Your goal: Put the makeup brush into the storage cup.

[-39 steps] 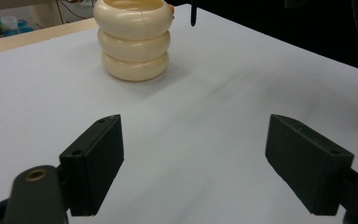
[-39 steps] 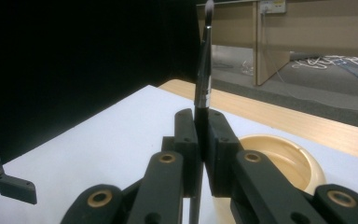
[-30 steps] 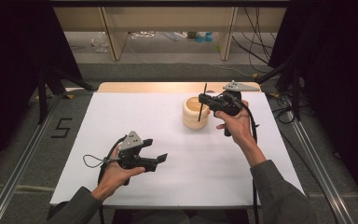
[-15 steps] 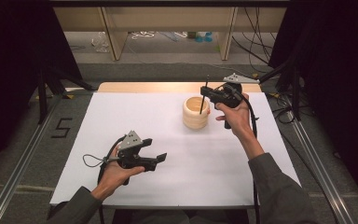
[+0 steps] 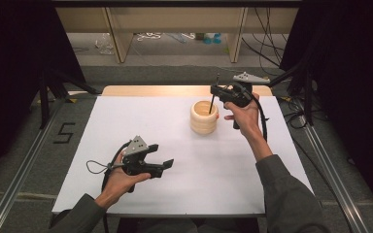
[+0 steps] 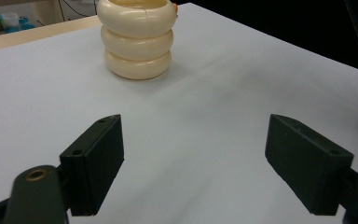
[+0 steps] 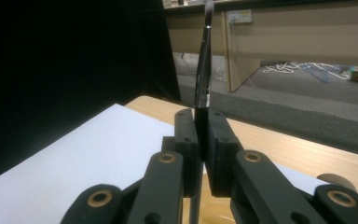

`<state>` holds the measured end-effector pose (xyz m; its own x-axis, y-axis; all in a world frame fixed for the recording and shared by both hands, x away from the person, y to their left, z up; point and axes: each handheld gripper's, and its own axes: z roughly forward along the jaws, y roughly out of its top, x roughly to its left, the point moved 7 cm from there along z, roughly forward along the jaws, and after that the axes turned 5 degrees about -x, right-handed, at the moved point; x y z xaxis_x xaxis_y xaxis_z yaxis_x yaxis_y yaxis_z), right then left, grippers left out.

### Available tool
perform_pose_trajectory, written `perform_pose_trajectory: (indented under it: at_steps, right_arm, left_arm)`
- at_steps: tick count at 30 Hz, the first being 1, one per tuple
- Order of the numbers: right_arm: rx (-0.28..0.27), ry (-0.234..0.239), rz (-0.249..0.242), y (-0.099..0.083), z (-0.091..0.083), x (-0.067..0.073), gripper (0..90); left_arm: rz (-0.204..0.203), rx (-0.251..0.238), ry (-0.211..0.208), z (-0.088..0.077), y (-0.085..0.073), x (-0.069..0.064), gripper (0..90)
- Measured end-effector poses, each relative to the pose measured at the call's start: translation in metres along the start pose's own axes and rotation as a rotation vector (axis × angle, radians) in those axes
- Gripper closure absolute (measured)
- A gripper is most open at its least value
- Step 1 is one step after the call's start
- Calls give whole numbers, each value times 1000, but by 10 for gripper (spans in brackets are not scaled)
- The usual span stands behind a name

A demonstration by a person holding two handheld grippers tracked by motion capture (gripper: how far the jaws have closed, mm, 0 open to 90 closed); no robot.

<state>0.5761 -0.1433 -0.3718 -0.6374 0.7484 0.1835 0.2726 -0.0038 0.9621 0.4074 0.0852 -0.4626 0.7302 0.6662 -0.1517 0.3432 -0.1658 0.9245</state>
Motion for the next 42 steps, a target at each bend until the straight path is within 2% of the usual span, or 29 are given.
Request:
perform_pose_trajectory:
  at_steps: [4, 5, 10, 16, 19, 20, 26, 29, 30, 42]
  right_arm:
    - [-7, -6, 3, -1, 5, 0, 850]
    - [10, -15, 6, -2, 5, -2, 850]
    - [-6, -31, 16, -3, 9, -10, 850]
    - [-4, -37, 23, -5, 12, -13, 850]
    - [-21, -29, 27, -4, 15, -13, 850]
    - [-20, -22, 36, -4, 16, -12, 850]
    - [-11, -30, 18, -2, 23, -11, 850]
    - [-15, -32, 8, -2, 27, -12, 850]
    - [0, -40, 9, -3, 28, -12, 850]
    - [27, -52, -8, -13, 33, -15, 849]
  left_arm:
    - [-1, 0, 0, 0, 0, 0, 190]
    - [-1, -1, 0, 0, 0, 0, 190]
    - [1, 3, 1, 0, 0, 0, 191]
    - [25, -5, 2, 0, 1, 2, 191]
    - [43, -7, 10, 0, 2, 4, 191]
    - [26, -4, 9, 0, 1, 2, 192]
    - [30, -13, 24, 0, 2, 5, 192]
    - [3, -8, 8, 0, 1, 1, 192]
    - [-4, -5, 0, 0, 0, 0, 192]
    - [-4, -7, 1, 0, 1, 1, 191]
